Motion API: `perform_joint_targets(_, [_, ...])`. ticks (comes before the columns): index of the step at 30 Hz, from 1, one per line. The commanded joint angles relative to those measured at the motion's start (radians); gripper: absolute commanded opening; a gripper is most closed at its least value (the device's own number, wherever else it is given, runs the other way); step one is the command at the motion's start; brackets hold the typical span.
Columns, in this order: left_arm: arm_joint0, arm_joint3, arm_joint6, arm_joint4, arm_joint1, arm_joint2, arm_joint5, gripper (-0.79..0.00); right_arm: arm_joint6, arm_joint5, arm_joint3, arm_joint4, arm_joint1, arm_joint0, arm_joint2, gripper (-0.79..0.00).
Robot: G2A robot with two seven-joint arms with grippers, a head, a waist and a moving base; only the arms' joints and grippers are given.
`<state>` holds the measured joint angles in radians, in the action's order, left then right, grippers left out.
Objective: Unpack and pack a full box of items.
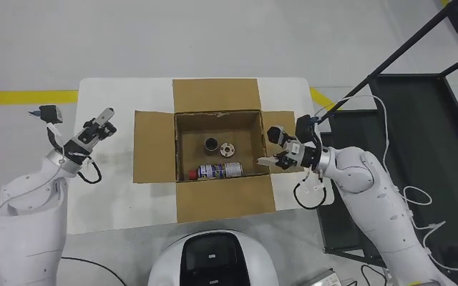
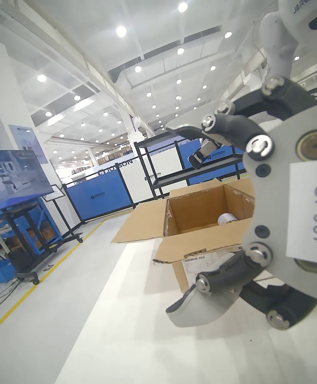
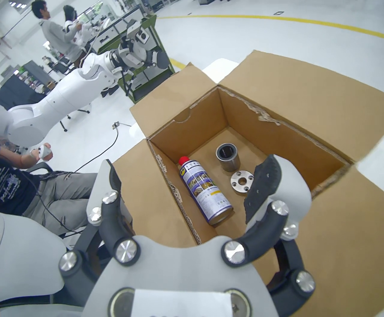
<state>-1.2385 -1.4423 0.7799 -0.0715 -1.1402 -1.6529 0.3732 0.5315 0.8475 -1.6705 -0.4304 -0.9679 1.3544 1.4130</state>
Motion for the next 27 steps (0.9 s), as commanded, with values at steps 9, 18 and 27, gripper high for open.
perform_joint_targets(9, [0.088, 0.177, -0.007, -0.025, -0.014, 0.135, 0.014, 0.000, -0.001, 0.004, 0.002, -0.002, -0.001, -0.004, -0.007, 0.000])
perform_joint_targets(18, [0.161, 0.355, 0.040, -0.142, -0.039, 0.251, 0.101, 0.000, -0.006, -0.012, -0.003, 0.003, -0.002, 0.004, -0.016, 0.000])
perform_joint_targets(27, [0.197, 0.340, 0.087, -0.223, -0.046, 0.285, 0.149, 0.000, -0.021, -0.069, 0.085, 0.151, 0.024, 0.100, 0.172, 0.000])
